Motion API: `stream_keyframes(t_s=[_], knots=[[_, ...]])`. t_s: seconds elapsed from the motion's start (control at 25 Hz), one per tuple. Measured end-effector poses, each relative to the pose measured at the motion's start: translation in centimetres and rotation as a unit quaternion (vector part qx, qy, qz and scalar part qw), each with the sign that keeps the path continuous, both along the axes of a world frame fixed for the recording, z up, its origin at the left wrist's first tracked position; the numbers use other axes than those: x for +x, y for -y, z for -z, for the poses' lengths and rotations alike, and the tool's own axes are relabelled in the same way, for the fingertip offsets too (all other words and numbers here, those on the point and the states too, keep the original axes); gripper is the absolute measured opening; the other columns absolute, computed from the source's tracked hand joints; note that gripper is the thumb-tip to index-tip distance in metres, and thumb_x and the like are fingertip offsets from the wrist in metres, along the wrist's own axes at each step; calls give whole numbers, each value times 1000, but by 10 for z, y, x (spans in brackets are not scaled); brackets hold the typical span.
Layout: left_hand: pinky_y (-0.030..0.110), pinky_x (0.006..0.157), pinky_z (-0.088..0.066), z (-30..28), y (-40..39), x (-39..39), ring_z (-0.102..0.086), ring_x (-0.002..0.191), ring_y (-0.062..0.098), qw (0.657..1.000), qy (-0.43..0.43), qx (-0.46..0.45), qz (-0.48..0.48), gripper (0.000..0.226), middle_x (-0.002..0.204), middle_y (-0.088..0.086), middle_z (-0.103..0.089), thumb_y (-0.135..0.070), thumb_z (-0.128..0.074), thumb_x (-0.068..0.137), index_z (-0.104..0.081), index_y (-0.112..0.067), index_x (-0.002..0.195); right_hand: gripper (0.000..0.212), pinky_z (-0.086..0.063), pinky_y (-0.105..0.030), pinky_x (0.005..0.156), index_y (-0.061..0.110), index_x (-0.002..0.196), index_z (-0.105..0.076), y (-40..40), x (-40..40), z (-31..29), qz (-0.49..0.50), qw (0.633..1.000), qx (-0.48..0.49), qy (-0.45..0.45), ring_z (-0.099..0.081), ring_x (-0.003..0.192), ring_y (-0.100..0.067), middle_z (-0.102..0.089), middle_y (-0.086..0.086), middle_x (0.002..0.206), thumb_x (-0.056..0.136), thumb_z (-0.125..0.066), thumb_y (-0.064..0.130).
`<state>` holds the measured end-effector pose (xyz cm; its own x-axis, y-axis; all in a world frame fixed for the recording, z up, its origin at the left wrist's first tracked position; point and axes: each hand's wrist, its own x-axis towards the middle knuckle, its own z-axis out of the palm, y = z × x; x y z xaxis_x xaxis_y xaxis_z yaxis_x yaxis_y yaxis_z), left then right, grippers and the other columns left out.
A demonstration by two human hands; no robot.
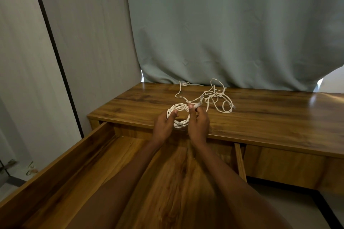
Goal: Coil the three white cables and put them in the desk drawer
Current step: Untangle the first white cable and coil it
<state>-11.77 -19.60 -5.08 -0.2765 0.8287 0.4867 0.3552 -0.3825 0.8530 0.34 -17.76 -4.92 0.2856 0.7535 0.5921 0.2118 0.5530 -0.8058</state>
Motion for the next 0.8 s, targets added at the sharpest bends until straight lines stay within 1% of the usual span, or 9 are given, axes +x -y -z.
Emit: stream_keyframes(t_s=[0.12,0.2,0.28,0.4,0.48,0.56,0.64,0.72,0.8], knots=[[22,76,-49,1,2,0,-67,84,5,1000,1,-1,21,25,87,-4,-73,-28,-56,101,-72,-10,94,24,-47,-28,63,13,94,-72,-3,3,-3,-88,985,-96,-117,-60,69,-6,-69,5,79,101,-59,31],[25,76,-51,1,1,-5,-68,85,11,999,16,-6,36,27,88,2,-74,-28,-56,101,-72,-8,93,24,-57,-31,64,9,107,-74,-3,8,-10,-229,927,-183,-234,-70,77,-15,-77,-5,92,101,-59,27],[28,74,-54,-1,0,-10,-71,85,18,997,43,-15,58,33,90,8,-76,-32,-56,101,-72,-4,95,26,-62,-35,66,4,114,-71,-2,14,-15,-334,864,-227,-299,-75,81,-21,-77,-13,101,100,-59,23],[23,53,-49,-1,2,-14,-65,61,12,994,69,-29,81,39,80,6,-74,-35,-55,101,-70,1,100,23,-64,-38,68,4,111,-71,-1,18,-17,-403,816,-252,-328,-75,79,-22,-75,-14,98,98,-61,20],[20,49,-45,-1,4,-12,-61,58,6,994,49,-43,87,35,78,0,-72,-37,-57,99,-70,-5,106,31,-62,-41,75,3,116,-70,-4,21,-13,-390,830,-250,-311,-74,84,-26,-75,-17,104,92,-67,23],[22,68,-55,0,3,-13,-69,85,9,994,14,-54,97,36,101,-4,-72,-35,-65,95,-61,-14,124,37,-62,-42,79,3,120,-68,-8,23,-7,-346,859,-240,-289,-75,91,-29,-76,-17,107,89,-72,24],[25,88,-56,-1,2,-16,-65,109,9,990,-35,-62,124,58,122,-6,-65,-32,-71,91,-44,-21,141,37,-62,-41,80,7,121,-67,-9,22,-4,-298,892,-222,-258,-75,93,-29,-77,-14,105,90,-75,24],[22,93,-53,-3,1,-16,-62,113,4,982,-118,-47,141,59,127,-7,-63,-31,-70,91,-43,-24,143,33,-62,-38,75,11,118,-64,-6,19,-4,-265,918,-194,-224,-76,85,-24,-78,-10,97,89,-76,21],[22,91,-51,-4,1,-15,-63,108,1,979,-159,-18,125,41,120,-7,-66,-28,-67,94,-55,-21,132,23,-58,-32,65,10,109,-65,0,15,-5,-254,939,-161,-163,-71,68,-19,-76,-10,83,90,-75,19]])
